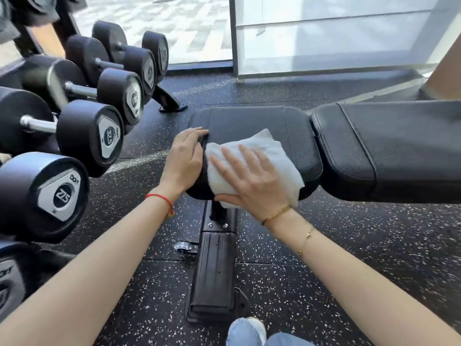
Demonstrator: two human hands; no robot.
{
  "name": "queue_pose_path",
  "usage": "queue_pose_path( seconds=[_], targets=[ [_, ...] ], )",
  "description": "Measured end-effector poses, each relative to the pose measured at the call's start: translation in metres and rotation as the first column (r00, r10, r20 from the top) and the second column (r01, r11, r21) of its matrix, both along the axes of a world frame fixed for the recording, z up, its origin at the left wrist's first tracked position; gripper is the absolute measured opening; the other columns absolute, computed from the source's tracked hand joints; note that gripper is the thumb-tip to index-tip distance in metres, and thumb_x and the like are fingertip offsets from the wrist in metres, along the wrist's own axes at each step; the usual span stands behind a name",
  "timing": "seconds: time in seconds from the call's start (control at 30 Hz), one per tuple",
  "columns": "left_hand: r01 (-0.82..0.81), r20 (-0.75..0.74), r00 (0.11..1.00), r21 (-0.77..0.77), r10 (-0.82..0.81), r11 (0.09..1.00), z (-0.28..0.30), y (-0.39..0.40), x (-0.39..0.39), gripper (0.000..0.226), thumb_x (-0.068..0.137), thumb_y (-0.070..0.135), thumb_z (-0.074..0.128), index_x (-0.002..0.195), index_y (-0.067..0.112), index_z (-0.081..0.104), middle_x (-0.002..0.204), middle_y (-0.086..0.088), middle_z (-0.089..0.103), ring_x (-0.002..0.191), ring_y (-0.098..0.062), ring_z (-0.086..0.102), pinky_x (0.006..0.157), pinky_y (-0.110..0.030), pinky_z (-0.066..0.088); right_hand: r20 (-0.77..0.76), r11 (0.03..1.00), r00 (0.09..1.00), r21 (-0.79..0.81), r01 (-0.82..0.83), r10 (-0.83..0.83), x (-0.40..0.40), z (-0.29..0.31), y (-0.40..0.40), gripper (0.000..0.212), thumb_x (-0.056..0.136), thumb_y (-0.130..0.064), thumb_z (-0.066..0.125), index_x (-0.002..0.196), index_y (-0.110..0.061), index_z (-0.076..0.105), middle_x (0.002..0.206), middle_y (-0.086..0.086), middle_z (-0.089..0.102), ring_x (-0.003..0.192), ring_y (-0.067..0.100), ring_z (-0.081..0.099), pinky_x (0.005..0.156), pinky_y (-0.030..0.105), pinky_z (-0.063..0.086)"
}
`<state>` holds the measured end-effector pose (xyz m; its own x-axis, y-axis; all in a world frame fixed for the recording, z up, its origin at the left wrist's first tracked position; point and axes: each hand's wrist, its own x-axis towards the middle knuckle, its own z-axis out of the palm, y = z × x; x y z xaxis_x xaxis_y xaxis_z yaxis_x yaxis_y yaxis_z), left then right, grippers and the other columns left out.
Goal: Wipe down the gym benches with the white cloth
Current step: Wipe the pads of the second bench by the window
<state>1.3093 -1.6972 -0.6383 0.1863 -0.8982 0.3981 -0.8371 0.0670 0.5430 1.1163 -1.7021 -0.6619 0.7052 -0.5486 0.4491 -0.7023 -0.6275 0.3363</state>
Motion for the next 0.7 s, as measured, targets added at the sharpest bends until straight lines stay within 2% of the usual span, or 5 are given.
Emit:
queue_pose_path(
  seconds=[0.1,0.27,0.4,0.53,0.7],
  targets=[
    [-0.022,0.004,1.000,-0.007,0.022,1.000,-0.002,0.000,0.000,0.042,0.093,0.006,0.038,0.126,0.007,0.062,0.136,-0.009,0.058,0.134,-0.023,0.045,0.118,-0.028,0.026,0.075,0.994,0.996,-0.098,0.057,-0.050,-0.052,-0.012,-0.007,0.080,0.091,-0.077,0.036,0.148,-0.023,0.044,0.144,0.006,0.054,0.127,0.035,0.054,0.105,0.048,0.043],
    [-0.052,0.002,0.999,-0.017,0.052,0.998,-0.002,0.001,-0.007,0.038,0.095,0.006,0.040,0.127,0.009,0.061,0.137,-0.007,0.057,0.134,-0.020,0.043,0.113,-0.023,0.025,0.096,0.986,0.983,-0.030,0.163,-0.159,-0.046,-0.009,-0.002,0.081,0.088,-0.081,0.036,0.145,-0.024,0.049,0.140,0.006,0.058,0.124,0.037,0.056,0.105,0.050,0.042],
    [-0.054,0.022,0.998,-0.013,0.054,0.998,-0.002,0.000,-0.007,0.039,0.093,0.004,0.042,0.128,0.009,0.059,0.137,-0.007,0.057,0.134,-0.021,0.043,0.112,-0.023,0.025,0.057,0.989,0.987,-0.002,0.150,-0.149,-0.009,-0.002,0.005,0.083,0.085,-0.081,0.037,0.143,-0.024,0.051,0.139,0.005,0.059,0.124,0.036,0.057,0.104,0.048,0.045],
    [-0.031,0.025,0.999,-0.004,0.031,1.000,-0.002,0.002,-0.003,0.039,0.093,0.005,0.043,0.129,0.010,0.059,0.137,-0.006,0.056,0.134,-0.020,0.042,0.110,-0.015,0.020,0.028,0.997,0.997,-0.004,0.075,-0.075,-0.037,-0.004,0.001,0.082,0.087,-0.080,0.039,0.150,-0.027,0.041,0.147,0.006,0.052,0.130,0.035,0.052,0.108,0.049,0.042],
    [-0.037,0.033,0.999,-0.008,0.037,0.999,-0.002,0.001,-0.004,0.038,0.094,0.008,0.044,0.129,0.012,0.058,0.137,-0.004,0.055,0.134,-0.018,0.041,0.109,-0.016,0.022,0.166,0.987,0.984,0.158,0.042,-0.068,-0.093,0.004,-0.014,0.079,0.085,-0.078,0.043,0.149,-0.030,0.042,0.151,0.003,0.047,0.139,0.032,0.042,0.115,0.047,0.031]
  ],
)
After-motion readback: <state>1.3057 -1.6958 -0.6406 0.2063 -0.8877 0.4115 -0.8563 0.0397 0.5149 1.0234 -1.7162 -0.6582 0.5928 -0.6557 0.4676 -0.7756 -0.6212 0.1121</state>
